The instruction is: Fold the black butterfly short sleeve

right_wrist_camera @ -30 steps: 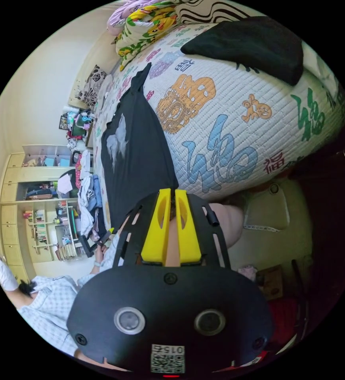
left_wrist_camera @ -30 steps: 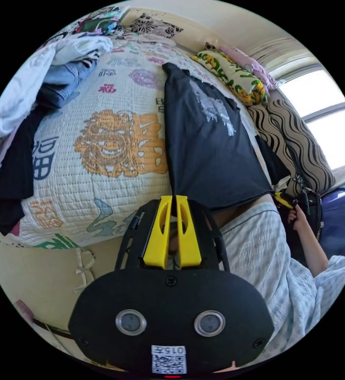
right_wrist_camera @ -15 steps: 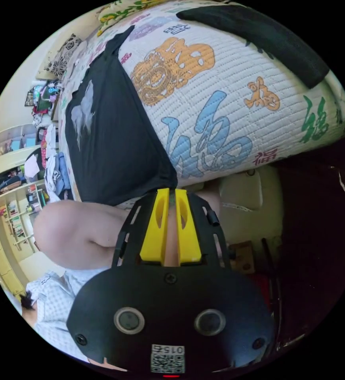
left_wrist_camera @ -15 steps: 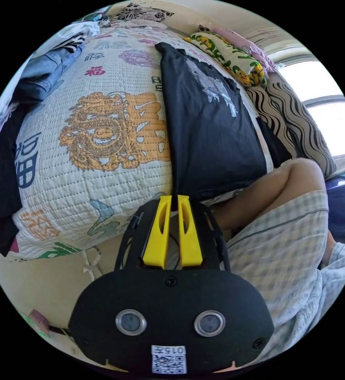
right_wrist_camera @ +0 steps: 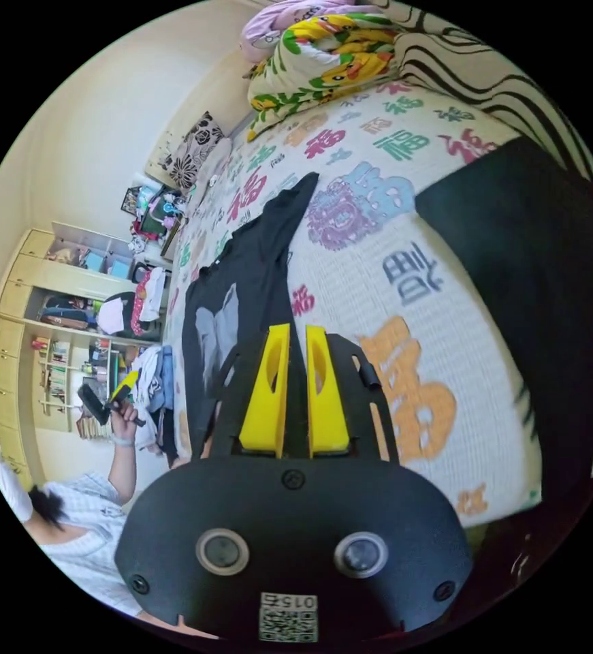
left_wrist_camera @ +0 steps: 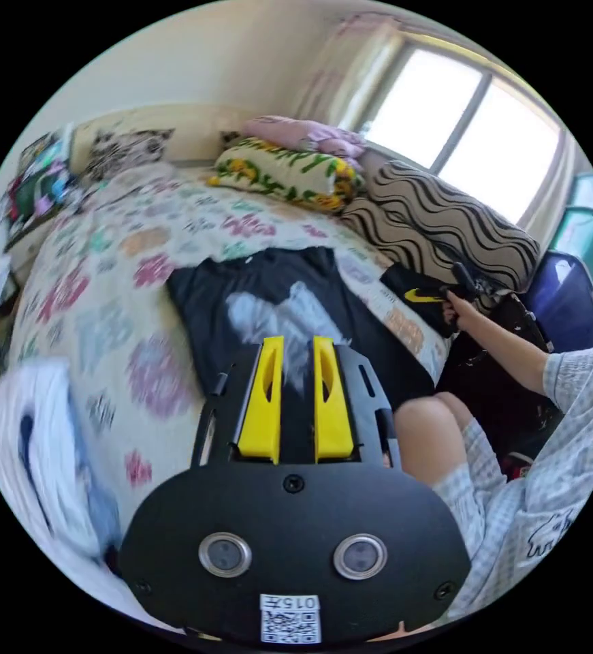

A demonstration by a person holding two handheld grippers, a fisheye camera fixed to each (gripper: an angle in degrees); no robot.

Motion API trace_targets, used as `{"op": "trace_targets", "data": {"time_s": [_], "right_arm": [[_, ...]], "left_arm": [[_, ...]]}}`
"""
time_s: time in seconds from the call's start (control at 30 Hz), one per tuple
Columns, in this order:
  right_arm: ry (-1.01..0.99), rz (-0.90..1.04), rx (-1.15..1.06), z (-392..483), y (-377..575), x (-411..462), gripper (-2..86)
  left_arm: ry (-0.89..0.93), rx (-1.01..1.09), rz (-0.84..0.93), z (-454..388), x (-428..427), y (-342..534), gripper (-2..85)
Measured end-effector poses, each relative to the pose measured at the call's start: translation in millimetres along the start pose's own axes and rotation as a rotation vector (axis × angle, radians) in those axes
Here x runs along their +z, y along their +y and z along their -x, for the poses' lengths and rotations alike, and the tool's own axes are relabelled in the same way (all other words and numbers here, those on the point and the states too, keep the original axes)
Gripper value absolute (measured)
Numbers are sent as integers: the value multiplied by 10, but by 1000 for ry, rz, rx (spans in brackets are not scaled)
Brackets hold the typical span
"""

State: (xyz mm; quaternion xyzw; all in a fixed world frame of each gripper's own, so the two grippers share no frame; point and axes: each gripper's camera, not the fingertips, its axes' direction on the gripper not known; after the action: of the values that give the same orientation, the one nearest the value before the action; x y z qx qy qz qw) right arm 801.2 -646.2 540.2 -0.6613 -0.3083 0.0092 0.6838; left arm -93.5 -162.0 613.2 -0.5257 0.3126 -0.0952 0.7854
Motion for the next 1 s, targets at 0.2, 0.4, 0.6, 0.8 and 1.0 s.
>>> {"op": "trace_targets", "data": {"time_s": [0.2,0.4,0.6,0.8,1.0], "right_arm": [[29,113,-62,278,-849,560,66],[-38,133,-155,662,-1190,743,76],[112,160,-486,1497,-942,773,42],[127,182,-539,1728,-681,616,53],[-52,109,-410,1629,-648,294,44]], "left_arm": [[113,189,60,-537,1236,-2033,69],[97,201,212,-1071,2349,-3289,90],[20,269,525,-1348,3074,-3748,71],[22,184,225,-1125,2273,-3898,-6],[277,-52,-38,-388,1143,-3397,-8]]}}
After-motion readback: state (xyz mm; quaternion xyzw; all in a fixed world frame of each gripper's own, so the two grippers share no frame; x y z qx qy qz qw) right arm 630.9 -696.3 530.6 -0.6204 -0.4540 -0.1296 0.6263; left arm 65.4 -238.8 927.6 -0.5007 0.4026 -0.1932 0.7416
